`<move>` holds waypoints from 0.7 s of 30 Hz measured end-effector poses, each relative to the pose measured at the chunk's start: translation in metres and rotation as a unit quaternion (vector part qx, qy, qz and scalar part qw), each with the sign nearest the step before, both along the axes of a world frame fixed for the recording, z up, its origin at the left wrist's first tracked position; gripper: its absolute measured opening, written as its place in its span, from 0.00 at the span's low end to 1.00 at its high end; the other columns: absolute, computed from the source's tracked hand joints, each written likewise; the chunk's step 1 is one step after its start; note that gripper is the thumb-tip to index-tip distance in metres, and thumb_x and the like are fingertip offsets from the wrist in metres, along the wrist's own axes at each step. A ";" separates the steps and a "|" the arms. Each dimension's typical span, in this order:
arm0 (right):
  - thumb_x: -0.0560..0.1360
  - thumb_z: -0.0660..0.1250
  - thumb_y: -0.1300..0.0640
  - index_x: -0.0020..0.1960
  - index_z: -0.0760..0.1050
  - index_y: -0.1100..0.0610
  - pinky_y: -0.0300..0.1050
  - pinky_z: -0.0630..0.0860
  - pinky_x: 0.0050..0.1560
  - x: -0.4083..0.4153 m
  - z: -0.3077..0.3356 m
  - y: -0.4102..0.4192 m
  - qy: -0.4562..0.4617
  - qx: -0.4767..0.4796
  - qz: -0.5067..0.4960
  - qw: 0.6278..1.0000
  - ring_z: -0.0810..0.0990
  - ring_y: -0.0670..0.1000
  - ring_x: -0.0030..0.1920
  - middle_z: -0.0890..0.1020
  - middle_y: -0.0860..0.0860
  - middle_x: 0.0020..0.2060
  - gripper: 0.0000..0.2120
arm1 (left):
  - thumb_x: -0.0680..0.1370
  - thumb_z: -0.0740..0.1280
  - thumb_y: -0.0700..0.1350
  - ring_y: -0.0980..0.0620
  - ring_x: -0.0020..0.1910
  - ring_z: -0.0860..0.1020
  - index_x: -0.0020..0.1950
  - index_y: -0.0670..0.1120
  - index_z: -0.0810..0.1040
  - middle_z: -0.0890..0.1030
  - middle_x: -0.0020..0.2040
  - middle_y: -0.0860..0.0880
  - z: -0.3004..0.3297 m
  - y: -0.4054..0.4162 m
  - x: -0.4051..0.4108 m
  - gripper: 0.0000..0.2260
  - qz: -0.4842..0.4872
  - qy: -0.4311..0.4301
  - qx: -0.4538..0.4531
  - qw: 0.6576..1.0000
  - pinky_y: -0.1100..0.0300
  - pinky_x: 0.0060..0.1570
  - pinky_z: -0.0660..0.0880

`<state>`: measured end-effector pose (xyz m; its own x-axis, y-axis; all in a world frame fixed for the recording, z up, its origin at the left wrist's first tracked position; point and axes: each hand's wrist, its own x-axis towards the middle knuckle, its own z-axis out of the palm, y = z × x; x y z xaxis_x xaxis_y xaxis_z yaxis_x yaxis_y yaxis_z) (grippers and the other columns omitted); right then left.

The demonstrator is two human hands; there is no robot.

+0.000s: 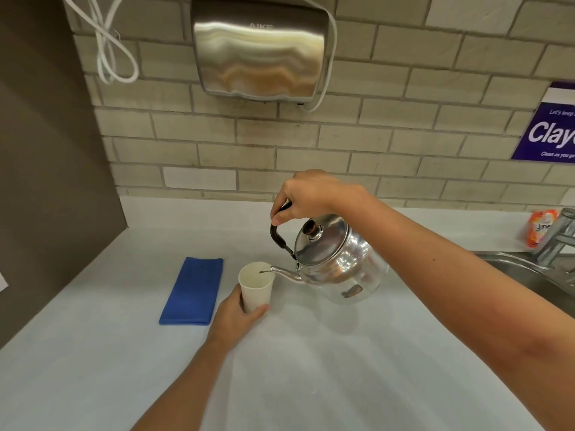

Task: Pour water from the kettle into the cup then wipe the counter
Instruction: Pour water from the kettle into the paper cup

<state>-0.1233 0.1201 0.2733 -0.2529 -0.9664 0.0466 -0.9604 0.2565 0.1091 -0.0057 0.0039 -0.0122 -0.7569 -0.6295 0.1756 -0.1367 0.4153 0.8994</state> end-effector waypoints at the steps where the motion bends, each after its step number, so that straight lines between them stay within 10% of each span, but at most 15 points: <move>1: 0.71 0.67 0.41 0.49 0.81 0.42 0.41 0.65 0.31 0.000 0.000 0.000 0.001 0.003 0.000 1.000 0.69 0.41 0.30 0.71 0.36 0.26 0.10 | 0.66 0.75 0.53 0.54 0.52 0.75 0.64 0.50 0.69 0.77 0.54 0.54 0.000 0.000 0.000 0.30 0.000 0.000 0.001 1.000 0.62 0.48 0.72; 21: 0.71 0.67 0.40 0.50 0.81 0.42 0.40 0.62 0.30 -0.001 0.008 -0.002 0.019 0.017 -0.003 1.000 0.70 0.42 0.32 0.72 0.35 0.28 0.11 | 0.67 0.75 0.52 0.52 0.53 0.75 0.66 0.49 0.68 0.76 0.55 0.53 0.005 0.003 0.002 0.30 -0.001 -0.003 -0.003 1.000 0.59 0.51 0.73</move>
